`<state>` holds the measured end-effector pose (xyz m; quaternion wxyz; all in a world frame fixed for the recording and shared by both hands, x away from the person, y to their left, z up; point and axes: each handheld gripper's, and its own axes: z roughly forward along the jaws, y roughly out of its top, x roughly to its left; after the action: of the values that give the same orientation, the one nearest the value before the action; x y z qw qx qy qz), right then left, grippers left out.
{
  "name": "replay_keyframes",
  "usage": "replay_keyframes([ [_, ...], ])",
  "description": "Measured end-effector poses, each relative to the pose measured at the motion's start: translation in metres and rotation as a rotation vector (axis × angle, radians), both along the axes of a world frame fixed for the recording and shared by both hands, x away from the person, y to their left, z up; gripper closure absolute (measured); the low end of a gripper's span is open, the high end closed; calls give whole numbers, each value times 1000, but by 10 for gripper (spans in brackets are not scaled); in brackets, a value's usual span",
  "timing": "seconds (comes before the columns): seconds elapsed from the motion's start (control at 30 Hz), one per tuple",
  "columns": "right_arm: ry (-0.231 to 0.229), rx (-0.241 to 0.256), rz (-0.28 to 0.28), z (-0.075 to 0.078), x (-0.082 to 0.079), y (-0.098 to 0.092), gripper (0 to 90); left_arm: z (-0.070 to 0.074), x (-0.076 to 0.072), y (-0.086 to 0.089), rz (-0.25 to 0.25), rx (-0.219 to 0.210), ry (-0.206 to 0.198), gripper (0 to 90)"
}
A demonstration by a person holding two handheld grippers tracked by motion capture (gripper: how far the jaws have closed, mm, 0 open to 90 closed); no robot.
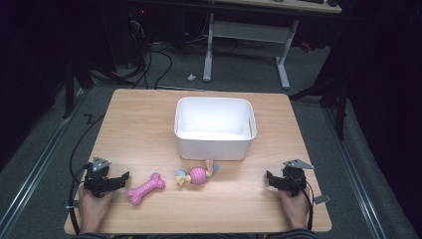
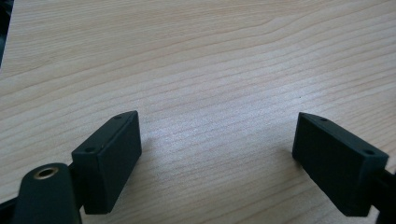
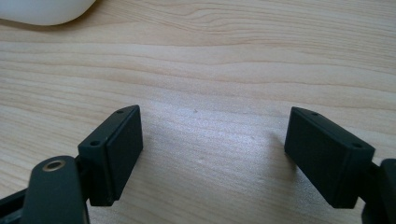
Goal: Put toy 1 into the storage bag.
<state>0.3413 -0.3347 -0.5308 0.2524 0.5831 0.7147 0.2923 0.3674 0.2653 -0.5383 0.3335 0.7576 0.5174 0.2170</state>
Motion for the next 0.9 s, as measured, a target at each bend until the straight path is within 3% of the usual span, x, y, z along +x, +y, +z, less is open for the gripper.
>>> replay_keyframes([
  [0.9,0,0,-2,0,0,0,197,0,1,-1,1,-3,3,148],
])
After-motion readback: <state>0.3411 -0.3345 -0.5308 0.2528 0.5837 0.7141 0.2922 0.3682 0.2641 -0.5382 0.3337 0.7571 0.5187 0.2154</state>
